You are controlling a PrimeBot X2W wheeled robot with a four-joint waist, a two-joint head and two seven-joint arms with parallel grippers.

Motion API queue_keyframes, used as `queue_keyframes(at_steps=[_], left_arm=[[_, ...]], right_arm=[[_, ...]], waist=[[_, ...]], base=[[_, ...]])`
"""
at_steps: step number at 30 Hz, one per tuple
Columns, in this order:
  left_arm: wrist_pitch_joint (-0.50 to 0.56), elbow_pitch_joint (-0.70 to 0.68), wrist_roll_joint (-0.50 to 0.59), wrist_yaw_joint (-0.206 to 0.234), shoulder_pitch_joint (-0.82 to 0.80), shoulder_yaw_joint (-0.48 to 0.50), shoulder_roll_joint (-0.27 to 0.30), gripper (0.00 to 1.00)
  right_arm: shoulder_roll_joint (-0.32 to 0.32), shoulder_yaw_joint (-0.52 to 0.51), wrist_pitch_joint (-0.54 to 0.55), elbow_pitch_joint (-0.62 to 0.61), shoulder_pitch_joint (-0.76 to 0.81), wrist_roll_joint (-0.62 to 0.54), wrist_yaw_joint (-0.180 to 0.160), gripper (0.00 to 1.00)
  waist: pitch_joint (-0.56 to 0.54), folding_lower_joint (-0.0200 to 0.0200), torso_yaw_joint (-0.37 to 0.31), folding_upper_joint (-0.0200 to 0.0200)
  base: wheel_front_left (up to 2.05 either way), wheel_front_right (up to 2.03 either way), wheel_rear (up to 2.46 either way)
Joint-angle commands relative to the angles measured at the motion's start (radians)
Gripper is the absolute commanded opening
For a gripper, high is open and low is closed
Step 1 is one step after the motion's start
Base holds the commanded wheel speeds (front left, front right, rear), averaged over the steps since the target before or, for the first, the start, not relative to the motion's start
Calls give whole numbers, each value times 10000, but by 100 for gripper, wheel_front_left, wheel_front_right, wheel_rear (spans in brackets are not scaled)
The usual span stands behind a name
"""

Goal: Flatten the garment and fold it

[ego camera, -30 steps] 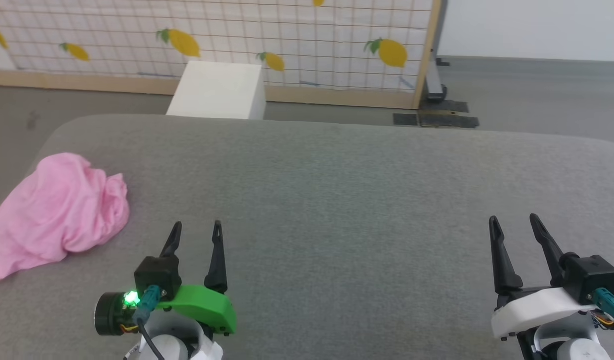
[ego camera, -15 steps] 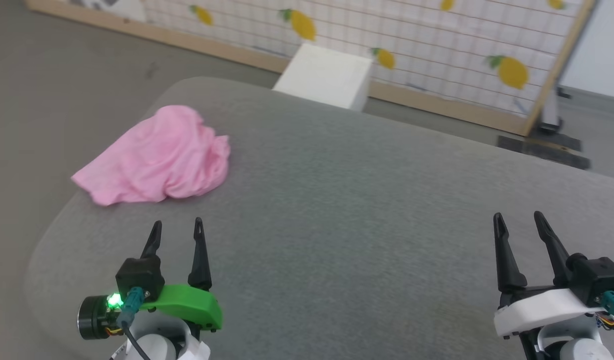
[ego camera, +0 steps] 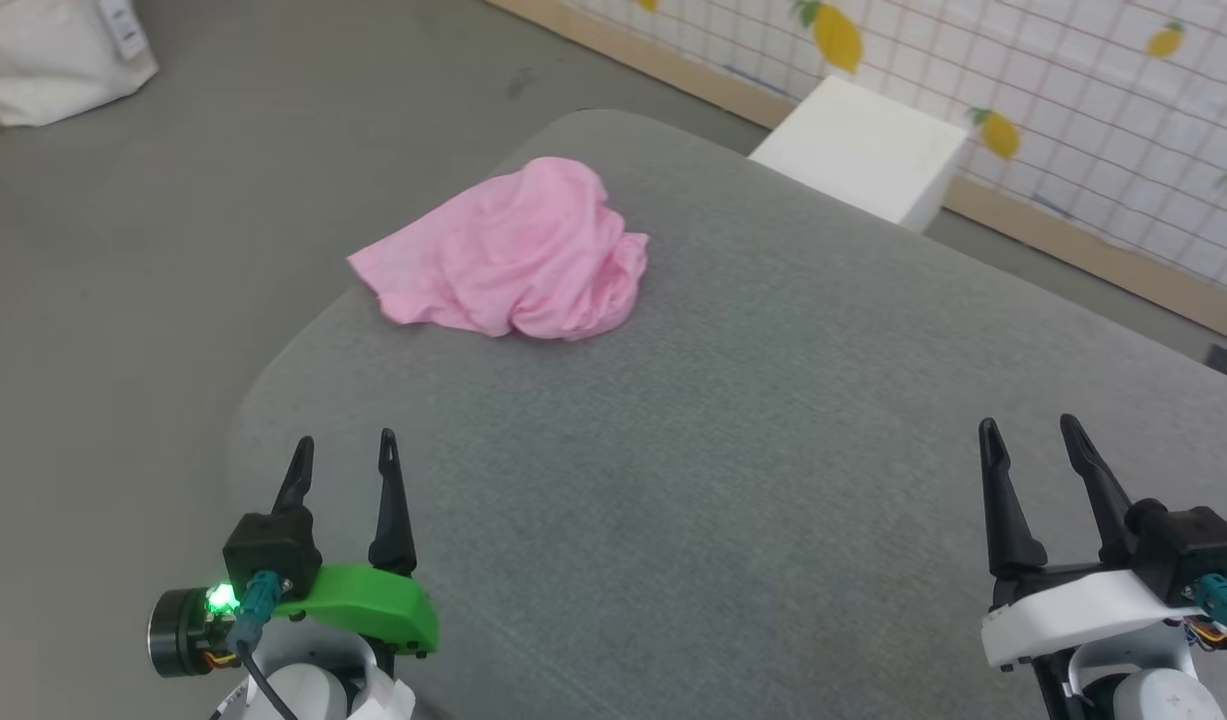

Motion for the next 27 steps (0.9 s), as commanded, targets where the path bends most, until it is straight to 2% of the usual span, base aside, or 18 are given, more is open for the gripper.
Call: queue_keyframes(at_steps=[1,8,17,21,27], left_arm=[[-78,-13,-136,21,-54,-21,33,100],[-122,-45,-201,80,-15,1,31,100],[-183,-26,-476,-27,-341,90,-67,100],[-98,83,-790,-283,-1175,377,151,100],[773,582,-1421,-643,-3114,1066,861,100]], right_arm=[[-6,-5,-65,14,-158,-15,-13,100],[-6,-17,4,-25,-198,-77,-13,100],[-6,53,277,-268,-440,-314,-13,100],[-6,182,485,-574,-798,-483,-13,100],[-6,314,626,-992,-1346,-658,-13,100]], waist=[[140,0,443,0],[248,0,446,0],[866,0,-46,0],[1590,0,-697,0],[3121,0,-2100,0]], base=[[0,0,0],[0,0,0],[0,0,0],[0,0,0],[0,0,0]])
